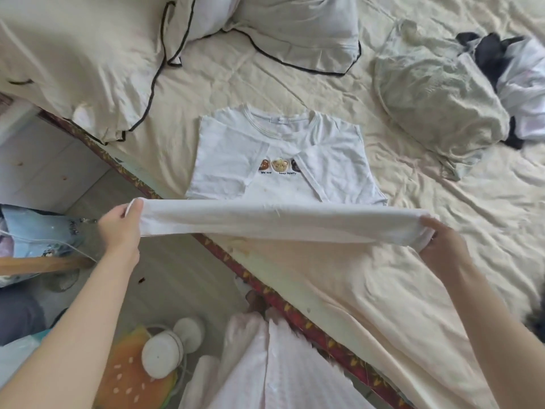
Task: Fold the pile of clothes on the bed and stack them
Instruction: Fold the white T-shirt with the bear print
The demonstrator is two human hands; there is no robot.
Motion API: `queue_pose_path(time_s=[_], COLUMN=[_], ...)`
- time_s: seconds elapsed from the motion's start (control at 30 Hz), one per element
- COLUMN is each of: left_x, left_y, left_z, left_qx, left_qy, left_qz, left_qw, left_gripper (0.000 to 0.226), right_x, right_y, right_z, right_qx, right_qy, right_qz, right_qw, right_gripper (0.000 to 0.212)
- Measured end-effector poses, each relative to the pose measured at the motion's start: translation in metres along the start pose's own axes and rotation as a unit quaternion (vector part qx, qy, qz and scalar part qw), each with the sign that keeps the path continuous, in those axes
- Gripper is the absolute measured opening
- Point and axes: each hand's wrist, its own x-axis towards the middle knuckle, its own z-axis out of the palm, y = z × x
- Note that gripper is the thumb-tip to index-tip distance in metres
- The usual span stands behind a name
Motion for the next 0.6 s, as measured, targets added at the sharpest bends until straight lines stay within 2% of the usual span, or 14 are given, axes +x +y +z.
queue_pose_path(time_s=[0.1, 0.17, 0.23, 0.33, 0.4, 0.5, 0.53, 0.6], left_x=[0.036, 0.062, 0.087, 0.115, 0.127, 0.133, 0.133, 0.130], left_y=[0.022, 0.032, 0.035, 0.027, 0.021, 0.015, 0.013, 0.009], left_z=[0.029, 0.052, 0.076, 0.107, 0.124, 0.141, 0.144, 0.145], left_qx=[-0.005, -0.006, -0.001, 0.015, 0.014, -0.033, -0.040, -0.045], left_qy=[-0.009, -0.029, -0.048, -0.068, -0.087, -0.103, -0.110, -0.118], left_qz=[0.012, 0.008, -0.005, -0.036, -0.058, -0.106, -0.119, -0.145], left_qw=[1.000, 1.000, 0.999, 0.997, 0.994, 0.988, 0.986, 0.981], left_gripper=[0.015, 0.017, 0.028, 0.019, 0.012, 0.030, 0.030, 0.030], right_x=[0.025, 0.046, 0.069, 0.104, 0.128, 0.148, 0.153, 0.158], right_y=[-0.016, -0.021, -0.023, -0.014, -0.003, 0.014, 0.018, 0.026], right_z=[0.028, 0.044, 0.063, 0.082, 0.086, 0.089, 0.089, 0.090], right_qx=[-0.024, -0.012, -0.024, -0.040, -0.029, -0.016, -0.031, -0.097], right_qy=[0.012, 0.033, 0.062, 0.103, 0.116, 0.064, 0.060, 0.068], right_qz=[-0.039, -0.062, -0.071, -0.067, -0.041, 0.029, 0.045, 0.054], right_qw=[0.999, 0.997, 0.995, 0.992, 0.992, 0.997, 0.997, 0.992], right_gripper=[0.019, 0.012, 0.020, 0.012, 0.013, 0.008, 0.002, 0.007])
